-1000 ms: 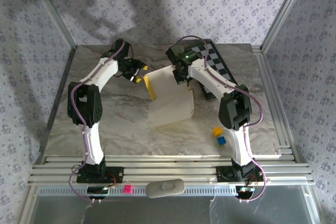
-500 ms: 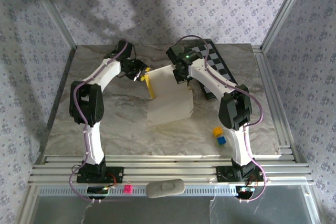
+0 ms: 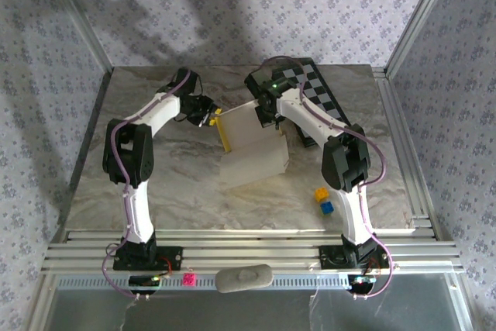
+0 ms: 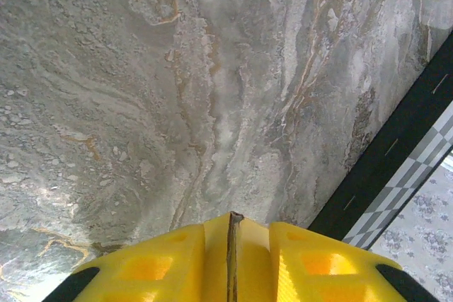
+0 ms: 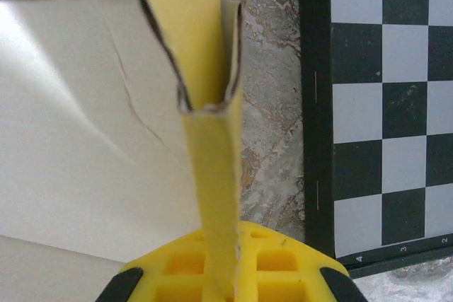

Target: Fold the paper box

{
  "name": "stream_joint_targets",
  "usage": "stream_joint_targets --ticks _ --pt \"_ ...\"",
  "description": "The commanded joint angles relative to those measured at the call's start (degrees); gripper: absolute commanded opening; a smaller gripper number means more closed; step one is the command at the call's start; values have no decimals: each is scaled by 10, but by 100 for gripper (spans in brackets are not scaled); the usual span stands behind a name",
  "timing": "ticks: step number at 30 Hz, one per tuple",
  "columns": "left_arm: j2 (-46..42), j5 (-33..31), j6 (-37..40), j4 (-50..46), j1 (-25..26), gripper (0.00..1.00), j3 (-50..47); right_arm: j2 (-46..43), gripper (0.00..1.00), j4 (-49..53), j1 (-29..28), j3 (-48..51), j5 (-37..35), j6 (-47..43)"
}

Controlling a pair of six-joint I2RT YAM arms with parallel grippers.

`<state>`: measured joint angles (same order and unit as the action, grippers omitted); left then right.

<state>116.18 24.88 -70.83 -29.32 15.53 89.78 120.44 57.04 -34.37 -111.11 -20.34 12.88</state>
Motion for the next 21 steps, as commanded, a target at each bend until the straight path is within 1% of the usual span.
stream_joint_targets --ticks 1,8,17,21 --pt "-28 11 -26 10 7 26 -20 7 0 -10 -5 7 -2 26" --pt "-37 12 -38 29 8 15 -39 12 0 -14 -6 13 8 31" --pt "-50 18 -24 20 10 13 -55 27 0 -6 -3 14 13 36" --pt "-56 19 -18 14 10 14 -66 39 0 4 -2 11 24 43"
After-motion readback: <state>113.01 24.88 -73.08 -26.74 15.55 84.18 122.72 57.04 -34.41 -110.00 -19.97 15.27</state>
